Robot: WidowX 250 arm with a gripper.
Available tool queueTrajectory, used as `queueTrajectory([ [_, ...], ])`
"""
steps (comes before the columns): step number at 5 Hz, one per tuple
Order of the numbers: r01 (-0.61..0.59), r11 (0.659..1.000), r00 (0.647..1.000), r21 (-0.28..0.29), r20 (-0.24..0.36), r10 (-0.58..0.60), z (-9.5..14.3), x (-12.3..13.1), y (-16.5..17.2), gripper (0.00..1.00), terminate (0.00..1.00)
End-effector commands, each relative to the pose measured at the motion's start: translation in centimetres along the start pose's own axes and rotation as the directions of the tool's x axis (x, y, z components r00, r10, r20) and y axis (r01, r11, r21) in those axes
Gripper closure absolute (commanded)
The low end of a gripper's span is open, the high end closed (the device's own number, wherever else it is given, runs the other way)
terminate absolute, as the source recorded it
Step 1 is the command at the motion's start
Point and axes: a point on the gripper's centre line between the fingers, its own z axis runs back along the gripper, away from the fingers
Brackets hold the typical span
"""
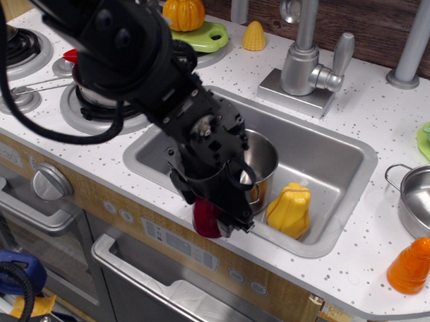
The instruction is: Put sweet potato in pot which is in sink
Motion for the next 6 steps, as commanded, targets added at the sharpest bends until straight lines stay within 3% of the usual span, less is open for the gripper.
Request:
queueTrajectory([
  [1,-0.006,1.0,0.999,0.007,0.041,0.005,-0.1,0.2,0.7,1.0,0.0],
  [2,-0.002,1.0,0.999,-0.006,0.042,0.002,0.4,0.8,0.8,1.0,0.0],
  [3,0.043,0.999,0.999,0.032,0.028,-0.044,1.7,1.8,1.3,1.0,0.0],
  [4,0.118,0.989,0.992,0.087,0.037,-0.122,2.4,4.3,2.7,1.0,0.0],
  [6,0.217,0.97,0.967,0.112,0.109,-0.229,1.0,8.3,6.3,1.0,0.0],
])
